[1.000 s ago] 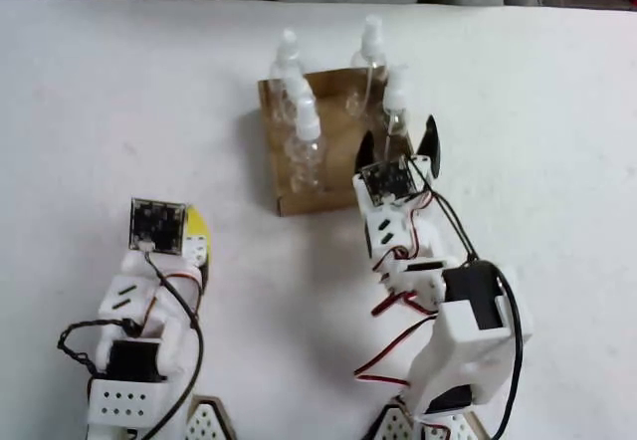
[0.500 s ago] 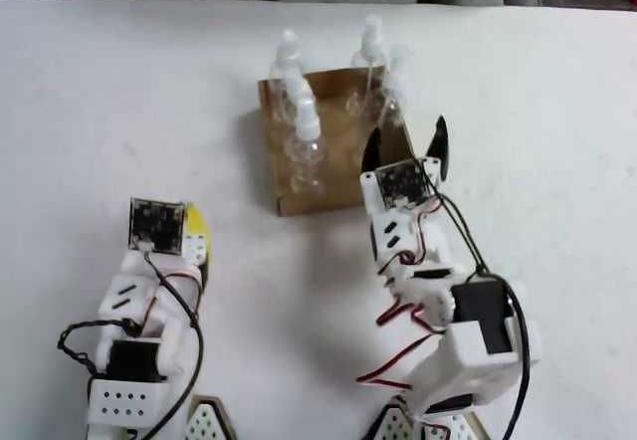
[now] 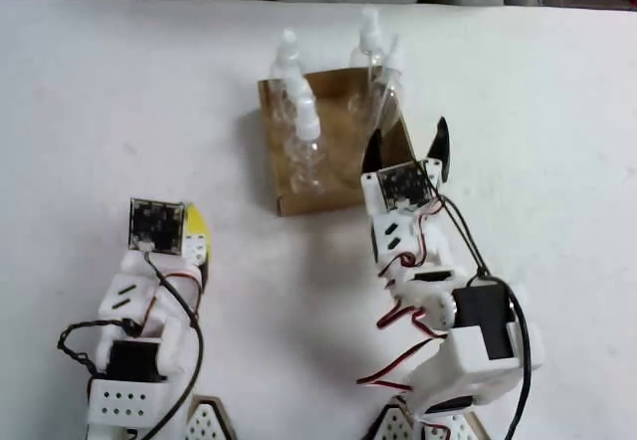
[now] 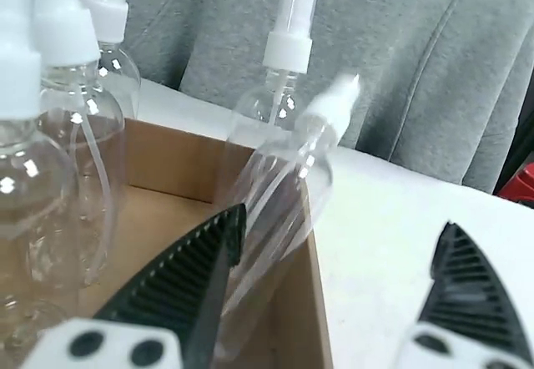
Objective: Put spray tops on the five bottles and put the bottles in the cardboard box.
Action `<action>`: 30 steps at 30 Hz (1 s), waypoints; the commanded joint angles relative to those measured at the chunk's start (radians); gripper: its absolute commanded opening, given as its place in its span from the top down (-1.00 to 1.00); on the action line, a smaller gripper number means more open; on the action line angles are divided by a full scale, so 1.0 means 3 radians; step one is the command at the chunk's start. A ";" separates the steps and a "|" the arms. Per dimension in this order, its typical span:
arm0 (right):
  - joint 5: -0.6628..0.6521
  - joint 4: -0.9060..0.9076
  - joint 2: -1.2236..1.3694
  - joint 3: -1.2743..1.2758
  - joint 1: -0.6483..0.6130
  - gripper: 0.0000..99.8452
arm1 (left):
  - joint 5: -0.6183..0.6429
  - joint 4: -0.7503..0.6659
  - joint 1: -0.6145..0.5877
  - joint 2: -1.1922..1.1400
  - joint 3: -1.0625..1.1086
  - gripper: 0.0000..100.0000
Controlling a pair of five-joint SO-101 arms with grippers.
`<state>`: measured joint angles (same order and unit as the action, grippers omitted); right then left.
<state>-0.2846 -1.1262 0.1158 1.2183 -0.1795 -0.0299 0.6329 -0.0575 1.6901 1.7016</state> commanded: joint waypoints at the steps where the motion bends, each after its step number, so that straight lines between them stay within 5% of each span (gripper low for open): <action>1: 0.0036 -0.0043 -0.0151 -0.0010 0.0038 0.38 | -0.0036 -0.0123 -0.0023 0.0018 -0.0010 0.88; 15: 0.0036 -0.0043 -0.0151 -0.0010 0.0059 0.40 | -0.0036 -0.0123 -0.0023 0.0018 -0.0010 0.88; 23: 0.0036 -0.0043 -0.0187 -0.0020 0.0059 0.99 | -0.0036 -0.0123 -0.0023 0.0018 -0.0010 0.88; 30: 0.0036 0.0274 -0.0366 -0.0041 0.0054 0.96 | -0.0036 -0.0123 -0.0023 0.0018 -0.0010 0.88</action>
<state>-0.2846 -1.1155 0.0944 1.2183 -0.1765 -0.0299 0.6329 -0.0575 1.6901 1.7016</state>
